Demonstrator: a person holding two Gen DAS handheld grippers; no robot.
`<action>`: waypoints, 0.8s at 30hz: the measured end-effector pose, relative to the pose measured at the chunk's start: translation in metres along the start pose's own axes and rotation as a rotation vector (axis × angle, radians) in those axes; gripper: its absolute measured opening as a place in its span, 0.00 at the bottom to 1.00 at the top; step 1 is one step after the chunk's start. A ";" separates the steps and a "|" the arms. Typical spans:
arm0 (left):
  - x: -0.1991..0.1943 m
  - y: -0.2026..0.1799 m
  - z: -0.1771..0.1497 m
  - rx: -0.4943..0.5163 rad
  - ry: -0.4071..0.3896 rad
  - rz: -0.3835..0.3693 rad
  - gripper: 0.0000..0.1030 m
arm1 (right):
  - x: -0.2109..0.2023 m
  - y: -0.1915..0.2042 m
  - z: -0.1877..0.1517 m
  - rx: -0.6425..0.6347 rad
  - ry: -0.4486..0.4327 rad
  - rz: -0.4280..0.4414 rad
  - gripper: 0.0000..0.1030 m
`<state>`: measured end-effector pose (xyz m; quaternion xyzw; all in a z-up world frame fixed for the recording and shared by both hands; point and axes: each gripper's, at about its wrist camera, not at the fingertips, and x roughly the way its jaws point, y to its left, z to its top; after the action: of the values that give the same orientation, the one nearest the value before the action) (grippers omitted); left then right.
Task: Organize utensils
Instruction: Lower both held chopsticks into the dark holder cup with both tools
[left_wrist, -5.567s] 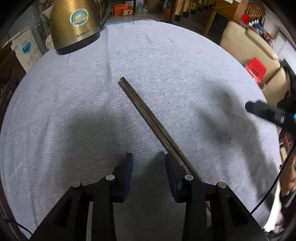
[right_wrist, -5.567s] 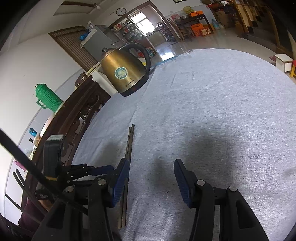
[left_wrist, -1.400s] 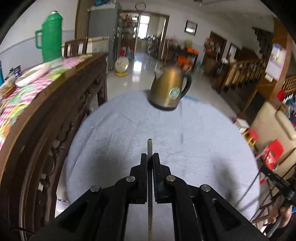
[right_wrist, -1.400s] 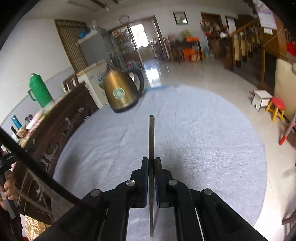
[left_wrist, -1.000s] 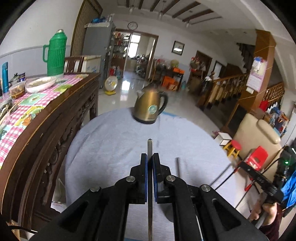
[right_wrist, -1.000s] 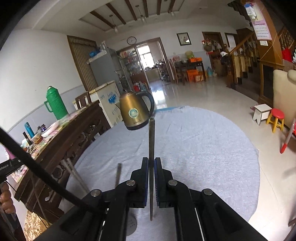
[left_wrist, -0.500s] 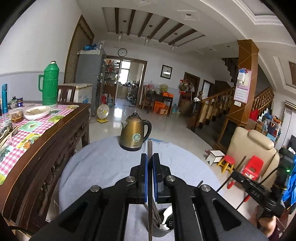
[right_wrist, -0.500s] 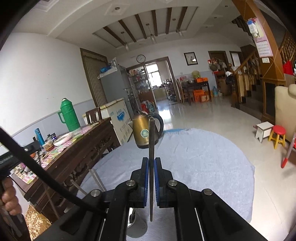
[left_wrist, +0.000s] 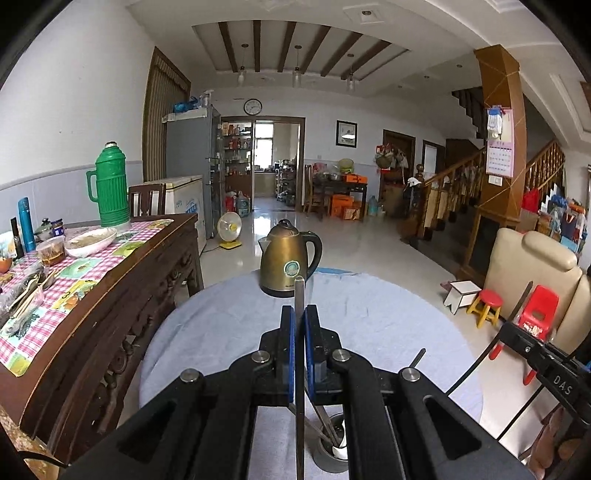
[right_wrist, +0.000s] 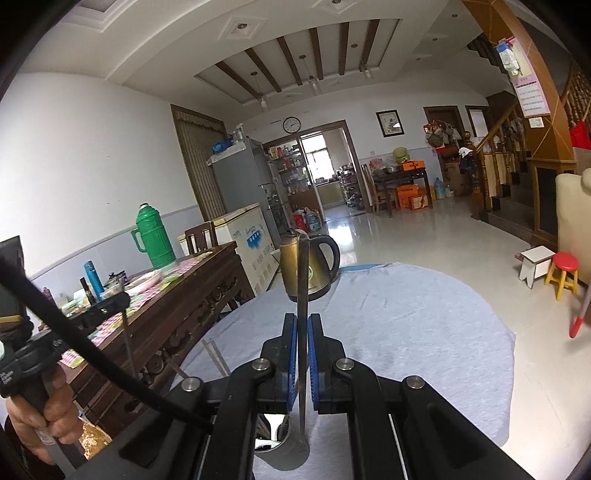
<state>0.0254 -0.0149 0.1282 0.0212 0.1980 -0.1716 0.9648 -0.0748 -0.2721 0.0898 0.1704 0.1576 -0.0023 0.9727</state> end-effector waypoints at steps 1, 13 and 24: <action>-0.001 -0.001 0.000 0.004 -0.003 0.006 0.05 | -0.001 0.001 0.000 0.000 0.000 0.004 0.06; 0.006 -0.011 -0.002 0.040 0.016 0.050 0.05 | -0.003 0.009 -0.001 0.014 -0.015 0.046 0.06; 0.010 -0.018 -0.003 0.059 0.013 0.063 0.05 | 0.001 0.012 0.000 0.018 -0.015 0.066 0.06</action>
<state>0.0266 -0.0350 0.1221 0.0568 0.1983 -0.1466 0.9674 -0.0730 -0.2604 0.0933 0.1841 0.1446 0.0271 0.9718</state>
